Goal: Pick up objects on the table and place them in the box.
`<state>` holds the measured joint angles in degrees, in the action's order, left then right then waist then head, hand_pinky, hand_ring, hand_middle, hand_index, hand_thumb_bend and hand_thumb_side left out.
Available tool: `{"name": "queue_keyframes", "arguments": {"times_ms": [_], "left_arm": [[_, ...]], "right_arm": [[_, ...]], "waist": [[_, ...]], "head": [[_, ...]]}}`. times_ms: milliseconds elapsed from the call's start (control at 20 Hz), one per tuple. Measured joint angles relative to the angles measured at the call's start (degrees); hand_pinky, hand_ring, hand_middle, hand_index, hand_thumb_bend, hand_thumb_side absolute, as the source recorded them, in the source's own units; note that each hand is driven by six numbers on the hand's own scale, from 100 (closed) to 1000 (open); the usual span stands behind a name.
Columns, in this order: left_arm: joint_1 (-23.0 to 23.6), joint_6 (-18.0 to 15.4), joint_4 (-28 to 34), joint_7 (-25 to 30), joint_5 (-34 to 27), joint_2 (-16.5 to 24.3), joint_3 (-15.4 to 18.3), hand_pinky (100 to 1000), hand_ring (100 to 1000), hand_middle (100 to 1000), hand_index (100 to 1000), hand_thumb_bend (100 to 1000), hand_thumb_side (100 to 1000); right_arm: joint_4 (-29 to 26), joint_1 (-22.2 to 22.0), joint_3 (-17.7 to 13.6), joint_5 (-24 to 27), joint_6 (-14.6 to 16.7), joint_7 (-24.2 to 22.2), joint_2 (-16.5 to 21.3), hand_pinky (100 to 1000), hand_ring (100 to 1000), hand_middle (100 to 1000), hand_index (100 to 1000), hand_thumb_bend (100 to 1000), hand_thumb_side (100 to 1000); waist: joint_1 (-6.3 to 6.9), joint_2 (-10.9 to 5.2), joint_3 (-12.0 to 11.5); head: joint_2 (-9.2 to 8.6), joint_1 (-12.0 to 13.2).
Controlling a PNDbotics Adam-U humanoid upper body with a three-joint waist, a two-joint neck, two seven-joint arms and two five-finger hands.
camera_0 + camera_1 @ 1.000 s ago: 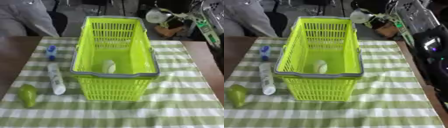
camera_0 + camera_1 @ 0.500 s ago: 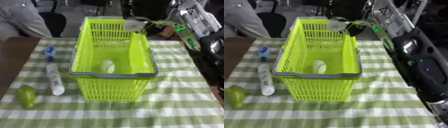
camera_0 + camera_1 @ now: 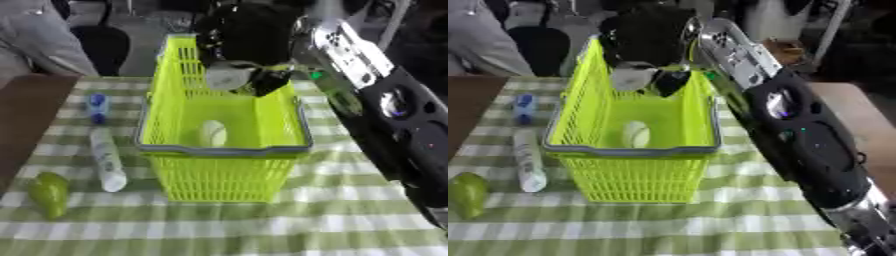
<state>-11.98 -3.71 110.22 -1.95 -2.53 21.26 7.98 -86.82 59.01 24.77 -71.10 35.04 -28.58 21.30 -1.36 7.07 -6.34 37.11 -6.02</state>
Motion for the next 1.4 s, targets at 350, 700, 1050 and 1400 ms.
{"name": "queue_keyframes", "arguments": {"times_ms": [350,700,1050,1400], "left_arm": [[0.00,-0.05,0.00,0.05,-0.03,0.00,-0.05,512,771,607,785,190,1000],[0.00,-0.05,0.00,0.05,-0.03,0.00,-0.05,512,771,607,785,189,1000],[0.38,0.07,-0.01,-0.11,-0.03,0.00,-0.03,511,771,607,784,189,1000],[0.43,0.07,-0.23,-0.54,-0.03,-0.06,0.13,510,771,607,784,189,1000]], "right_arm": [[0.16,-0.06,0.52,5.66,-3.47,-3.82,-0.04,979,1000,1000,1000,473,533],[-0.60,-0.61,-2.08,5.10,-3.62,-3.71,0.43,947,1000,1000,991,372,586],[-2.35,-3.85,-8.60,4.60,-13.52,9.09,4.02,784,827,886,904,303,653],[-3.08,-11.03,-13.07,12.82,-26.71,20.03,7.86,697,694,805,872,372,623]], "waist": [[0.06,-0.03,0.43],[0.22,-0.08,0.83],[0.25,-0.39,2.12],[0.61,-0.17,3.43]], "head": [[-0.01,-0.07],[-0.02,0.02],[-0.04,1.02],[-0.18,2.21]]}}
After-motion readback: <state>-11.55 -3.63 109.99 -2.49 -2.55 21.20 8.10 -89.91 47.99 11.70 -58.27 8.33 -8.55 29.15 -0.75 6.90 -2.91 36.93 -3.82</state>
